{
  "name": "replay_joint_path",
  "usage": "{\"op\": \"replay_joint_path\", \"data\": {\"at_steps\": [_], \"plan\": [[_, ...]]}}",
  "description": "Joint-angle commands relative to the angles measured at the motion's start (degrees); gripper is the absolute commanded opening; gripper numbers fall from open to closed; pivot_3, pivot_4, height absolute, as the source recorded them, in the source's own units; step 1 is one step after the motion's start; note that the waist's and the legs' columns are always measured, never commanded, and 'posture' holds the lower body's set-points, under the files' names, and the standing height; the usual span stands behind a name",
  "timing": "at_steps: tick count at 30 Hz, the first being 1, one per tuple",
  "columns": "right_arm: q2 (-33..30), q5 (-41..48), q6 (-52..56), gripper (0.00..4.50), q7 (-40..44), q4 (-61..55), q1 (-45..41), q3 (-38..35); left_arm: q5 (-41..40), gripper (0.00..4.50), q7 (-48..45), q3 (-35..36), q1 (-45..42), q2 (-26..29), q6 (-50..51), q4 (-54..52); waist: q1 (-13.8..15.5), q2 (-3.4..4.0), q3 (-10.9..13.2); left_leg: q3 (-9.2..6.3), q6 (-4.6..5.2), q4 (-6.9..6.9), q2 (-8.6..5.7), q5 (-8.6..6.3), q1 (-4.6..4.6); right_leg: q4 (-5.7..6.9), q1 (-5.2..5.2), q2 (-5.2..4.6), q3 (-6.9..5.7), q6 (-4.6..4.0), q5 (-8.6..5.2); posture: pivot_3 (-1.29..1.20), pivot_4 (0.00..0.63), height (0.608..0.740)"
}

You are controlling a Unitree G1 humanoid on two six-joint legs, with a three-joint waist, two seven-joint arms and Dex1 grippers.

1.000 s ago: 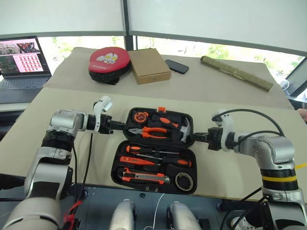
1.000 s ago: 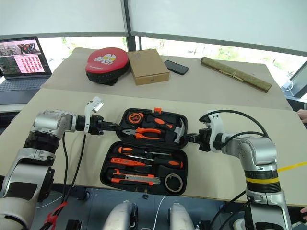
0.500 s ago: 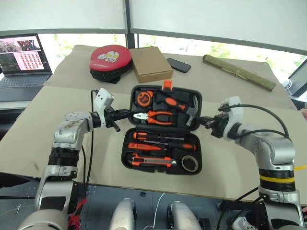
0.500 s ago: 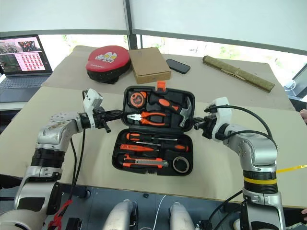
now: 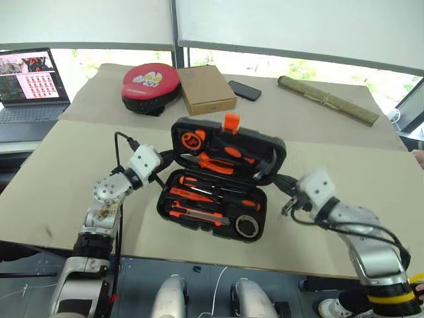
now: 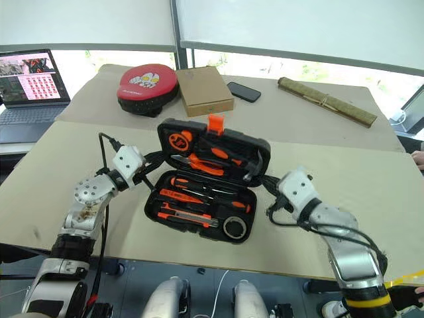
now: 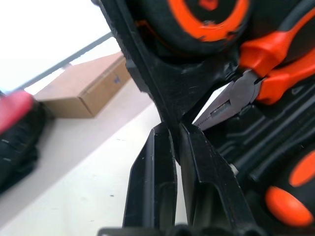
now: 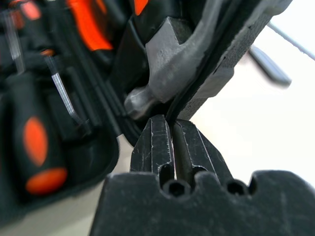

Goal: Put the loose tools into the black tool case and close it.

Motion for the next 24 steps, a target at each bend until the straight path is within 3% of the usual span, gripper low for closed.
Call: {"op": "replay_joint_path", "data": {"at_steps": [1, 3, 7, 12, 15, 17, 21, 23, 24], "plan": [[-2.5, -5.2, -12.4, 0.0, 0.1, 0.4, 3.5, -0.4, 0.9, 0.05, 4.1, 3.6, 2.1, 2.8, -4.1, -1.9, 0.0, 0.0, 0.0, 0.02, 0.0, -0.01, 0.0, 0.0, 0.06, 0.0, 0.04, 0.0, 0.01, 0.0, 0.0, 0.0, 0.15, 0.74], [-3.4, -6.3, -16.8, 0.0, 0.3, 0.8, 5.4, -0.9, 0.0, 0.05, 4.0, 4.1, 4.1, 3.3, -3.3, -2.7, 0.0, 0.0, 0.0, 0.03, 0.0, -0.03, 0.01, 0.0, 0.11, 0.0, 0.08, 0.0, 0.02, 0.0, 0.0, 0.0, 0.15, 0.74], [-4.6, -3.2, -17.6, 1.37, 2.0, -4.1, 11.3, -3.9, -3.5, 1.41, 2.5, 6.2, 10.4, 5.4, 1.0, -8.4, -0.4, 0.0, 0.0, 0.07, -0.01, -0.13, 0.03, -0.01, 0.19, -0.01, 0.1, -0.01, 0.07, -0.01, -0.01, 0.0, 0.15, 0.74], [-11.2, 18.3, 1.8, 3.09, 11.3, -21.8, 28.1, -18.8, -12.2, 3.27, -4.3, 14.0, 16.6, 15.3, 15.9, -13.1, -0.5, 0.01, 0.0, 0.07, -0.05, -0.26, 0.09, 0.01, 0.41, 0.05, 0.21, -0.03, 0.06, -0.1, -0.07, 0.0, 0.15, 0.74], [-14.1, 27.1, 8.4, 2.57, 15.7, -25.8, 33.1, -22.5, -12.5, 3.35, -7.9, 12.3, 12.4, 18.1, 18.6, -8.3, 0.1, -0.08, 0.0, 0.06, -0.11, -0.31, 0.11, 0.03, 0.82, -0.1, 0.66, -0.08, -0.08, -0.17, -0.11, 0.0, 0.15, 0.74], [-15.8, 29.8, 11.0, 1.83, 18.4, -27.3, 34.6, -22.4, -11.0, 3.35, -10.2, 9.3, 7.3, 18.3, 18.0, -3.4, 0.6, -0.11, -0.1, 0.06, -0.54, -0.48, 0.17, -0.23, 1.5, -0.55, 1.11, -0.11, -0.19, -0.42, -0.49, 0.0, 0.15, 0.74], [-19.5, 31.4, 16.7, 0.68, 21.9, -29.5, 32.1, -13.8, -4.6, 2.4, -16.8, 0.3, -8.2, 14.7, 9.6, 12.5, 1.3, -0.25, -0.1, 0.08, -0.56, -0.49, 0.1, -0.23, 1.48, -0.77, 1.21, -0.13, -0.22, -0.41, -0.33, 0.0, 0.15, 0.74], [-19.6, 31.5, 19.2, 0.02, 20.9, -29.3, 28.1, -9.7, -2.2, 1.61, -19.1, -2.9, -13.3, 13.0, 5.5, 19.1, 1.2, -0.35, -0.2, 0.11, -0.25, -0.48, 0.1, -0.05, 1.26, -0.85, 1.23, -0.1, -0.18, -0.53, -0.1, 0.0, 0.15, 0.74], [-19.1, 31.2, 20.3, 0.0, 20.4, -28.9, 25.5, -7.5, -1.3, 1.26, -20.7, -4.4, -15.6, 11.9, 3.5, 22.3, 0.7, -0.37, -0.2, 0.12, -0.07, -0.48, 0.08, 0.05, 1.24, -0.89, 1.32, -0.1, -0.14, -0.4, -0.03, 0.0, 0.15, 0.74]]}}
